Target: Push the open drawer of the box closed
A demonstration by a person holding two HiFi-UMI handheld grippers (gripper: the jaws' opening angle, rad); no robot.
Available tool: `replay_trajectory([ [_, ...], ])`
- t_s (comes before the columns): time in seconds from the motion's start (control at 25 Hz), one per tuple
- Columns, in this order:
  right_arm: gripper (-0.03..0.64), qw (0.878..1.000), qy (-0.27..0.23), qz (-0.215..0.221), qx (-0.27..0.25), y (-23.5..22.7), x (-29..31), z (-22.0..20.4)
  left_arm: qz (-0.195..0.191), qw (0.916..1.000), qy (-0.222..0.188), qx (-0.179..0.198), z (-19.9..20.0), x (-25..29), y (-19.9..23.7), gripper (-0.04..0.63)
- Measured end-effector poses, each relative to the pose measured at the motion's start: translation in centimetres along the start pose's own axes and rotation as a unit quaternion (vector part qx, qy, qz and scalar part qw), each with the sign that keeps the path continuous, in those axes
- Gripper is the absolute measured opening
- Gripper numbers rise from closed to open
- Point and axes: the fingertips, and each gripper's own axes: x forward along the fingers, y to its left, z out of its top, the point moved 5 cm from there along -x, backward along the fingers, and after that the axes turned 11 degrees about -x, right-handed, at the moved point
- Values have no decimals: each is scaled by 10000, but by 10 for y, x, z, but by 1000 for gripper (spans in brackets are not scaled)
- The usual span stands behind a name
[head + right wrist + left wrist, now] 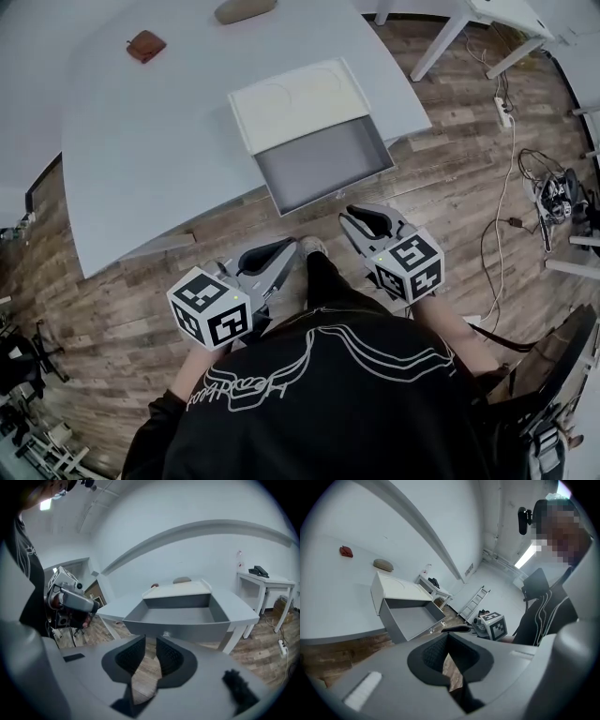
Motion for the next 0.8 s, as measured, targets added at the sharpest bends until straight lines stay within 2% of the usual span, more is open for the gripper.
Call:
replay_trajectory([
  [0.24,83,9994,128,-309,33,-19,20,-8,91,9999,58,-111,1,3,10,8],
  [0.8,77,9992,229,-272,185,-34,37,-14,168,9993,-8,-334,4,10,21,8],
])
